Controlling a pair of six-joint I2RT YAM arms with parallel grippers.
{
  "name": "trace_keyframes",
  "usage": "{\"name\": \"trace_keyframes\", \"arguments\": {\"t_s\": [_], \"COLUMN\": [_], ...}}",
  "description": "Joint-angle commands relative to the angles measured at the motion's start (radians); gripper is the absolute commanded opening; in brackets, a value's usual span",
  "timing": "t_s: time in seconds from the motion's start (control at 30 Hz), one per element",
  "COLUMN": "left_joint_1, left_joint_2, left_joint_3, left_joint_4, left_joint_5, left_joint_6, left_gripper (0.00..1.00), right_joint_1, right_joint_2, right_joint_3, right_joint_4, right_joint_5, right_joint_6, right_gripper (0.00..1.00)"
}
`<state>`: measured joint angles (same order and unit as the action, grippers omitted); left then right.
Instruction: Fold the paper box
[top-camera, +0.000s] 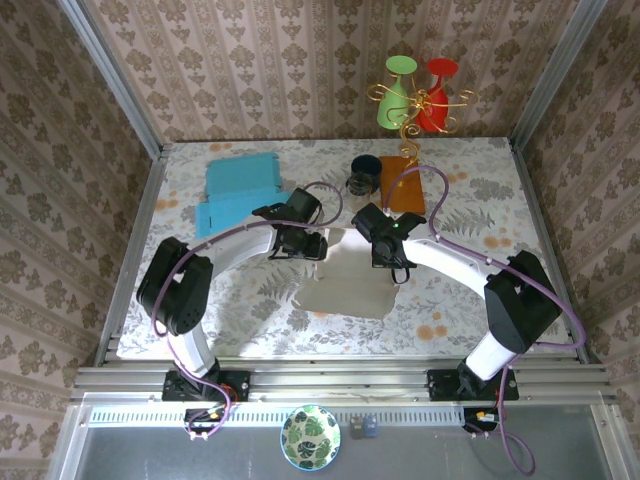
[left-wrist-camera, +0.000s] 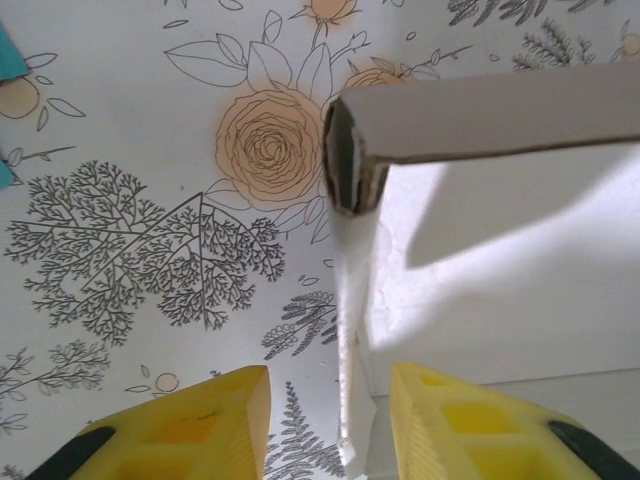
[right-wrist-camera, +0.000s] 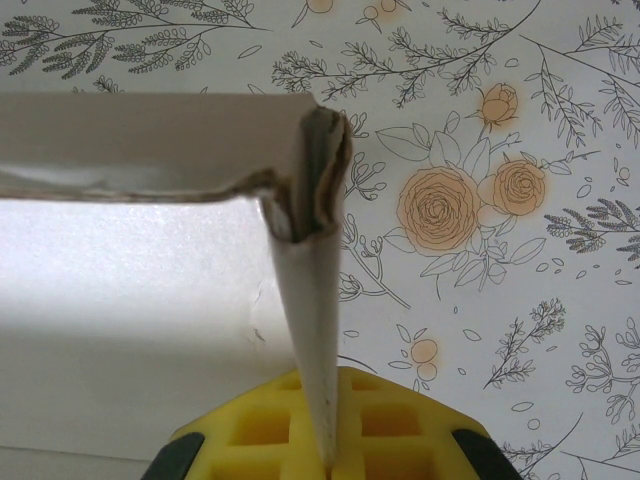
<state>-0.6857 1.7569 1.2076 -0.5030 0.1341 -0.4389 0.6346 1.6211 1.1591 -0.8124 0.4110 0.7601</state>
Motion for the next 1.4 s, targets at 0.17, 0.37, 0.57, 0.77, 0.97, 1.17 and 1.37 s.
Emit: {"name": "trace_keyframes", "arguments": {"t_s": [0.17, 0.37, 0.57, 0.77, 0.97, 1.17, 1.37], "left_joint_1": [0.001, -0.006, -0.02, -0.036, -0.042, -0.067, -0.072], "left_joint_2": [0.059, 0.075, 0.084, 0.095, 0.088, 0.093, 0.064], "left_joint_3": [0.048, 0.037, 0.045, 0.042, 0.045, 0.068, 0.067], "left_joint_4": [-0.004, 0.006, -0.022, -0.029, -0.044, -0.105, -0.067], "left_joint_5": [-0.016, -0.026, -0.082, -0.102, -0.147, -0.232, -0.2], "left_joint_6": [0.017, 0.015, 0.013, 0.007, 0.01, -0.02, -0.026], "left_gripper": [0.24, 0.19, 0.14, 0.17, 0.0, 0.0, 0.13], "right_joint_1": [-0.006, -0.006, -0.006, -0.006, -0.006, -0.006, -0.009], "right_joint_2": [-0.001, -0.006, -0.006, -0.007, -0.011, -0.002, 0.01], "right_joint_3": [-0.016, -0.021, -0.019, -0.024, -0.026, -0.029, -0.037], "right_joint_4": [-0.026, -0.027, -0.025, -0.026, -0.031, -0.033, -0.033], "right_joint_5": [-0.001, -0.002, -0.003, -0.003, 0.003, -0.002, -0.016], "right_joint_6": [0.027, 0.03, 0.031, 0.035, 0.038, 0.047, 0.059], "right_gripper": [0.0, 0.0, 0.0, 0.0, 0.0, 0.0, 0.0]}}
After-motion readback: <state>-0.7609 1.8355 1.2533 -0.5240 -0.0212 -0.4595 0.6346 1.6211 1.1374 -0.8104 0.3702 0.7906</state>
